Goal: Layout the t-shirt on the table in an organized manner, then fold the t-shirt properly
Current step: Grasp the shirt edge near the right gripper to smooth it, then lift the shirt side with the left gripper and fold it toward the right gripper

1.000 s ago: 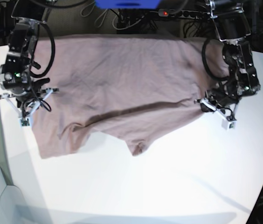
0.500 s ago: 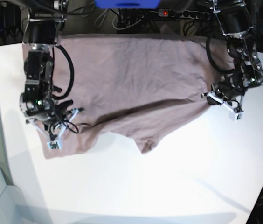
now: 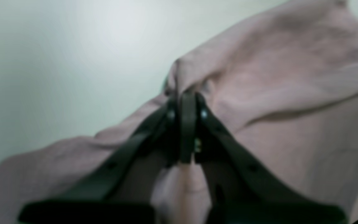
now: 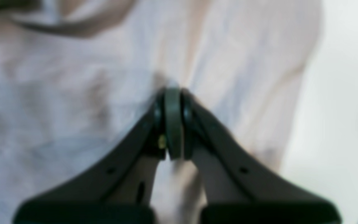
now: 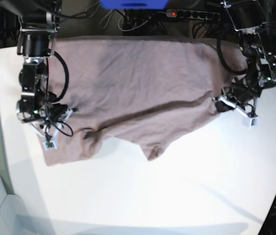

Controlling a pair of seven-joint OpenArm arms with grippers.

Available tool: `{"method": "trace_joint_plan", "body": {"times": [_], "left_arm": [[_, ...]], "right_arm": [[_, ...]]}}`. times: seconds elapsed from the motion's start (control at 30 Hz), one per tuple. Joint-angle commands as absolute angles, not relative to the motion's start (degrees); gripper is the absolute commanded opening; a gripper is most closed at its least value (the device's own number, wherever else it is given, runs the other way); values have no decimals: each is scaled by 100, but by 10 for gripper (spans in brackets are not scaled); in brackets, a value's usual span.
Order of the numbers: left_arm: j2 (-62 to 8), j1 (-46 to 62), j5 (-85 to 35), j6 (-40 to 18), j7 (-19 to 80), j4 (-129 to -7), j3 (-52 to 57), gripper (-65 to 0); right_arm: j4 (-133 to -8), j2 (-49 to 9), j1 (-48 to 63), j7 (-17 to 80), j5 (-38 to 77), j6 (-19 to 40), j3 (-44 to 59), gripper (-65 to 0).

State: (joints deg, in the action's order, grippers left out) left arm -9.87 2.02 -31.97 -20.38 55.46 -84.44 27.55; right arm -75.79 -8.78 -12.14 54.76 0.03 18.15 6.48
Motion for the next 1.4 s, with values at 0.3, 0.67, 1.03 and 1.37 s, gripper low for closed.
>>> {"method": "trace_joint_plan", "body": {"times": [0.3,0.67,1.03,1.37], "left_arm": [[-796,101,-4884,-2070,5763,-10000,2510,-649],[-400,365,-4347,-2062,5991,-10316,66,-649],[-295,400,-2299,-2009,5622,-10123,-2413,-649],[-145,382,-1719,-2009,5622,-10316,-2862,-646]], "right_arm": [[-7644,-1051,-1253,5270,-4,1789,1147,-650],[-7644,-1024,-1253,5270,-4,1789,1121,-650],[-7644,-971,-1253,5270,-4,1789,1130,-650],[-7644,-927,-1244,5270,-4,1789,1121,-650]]}}
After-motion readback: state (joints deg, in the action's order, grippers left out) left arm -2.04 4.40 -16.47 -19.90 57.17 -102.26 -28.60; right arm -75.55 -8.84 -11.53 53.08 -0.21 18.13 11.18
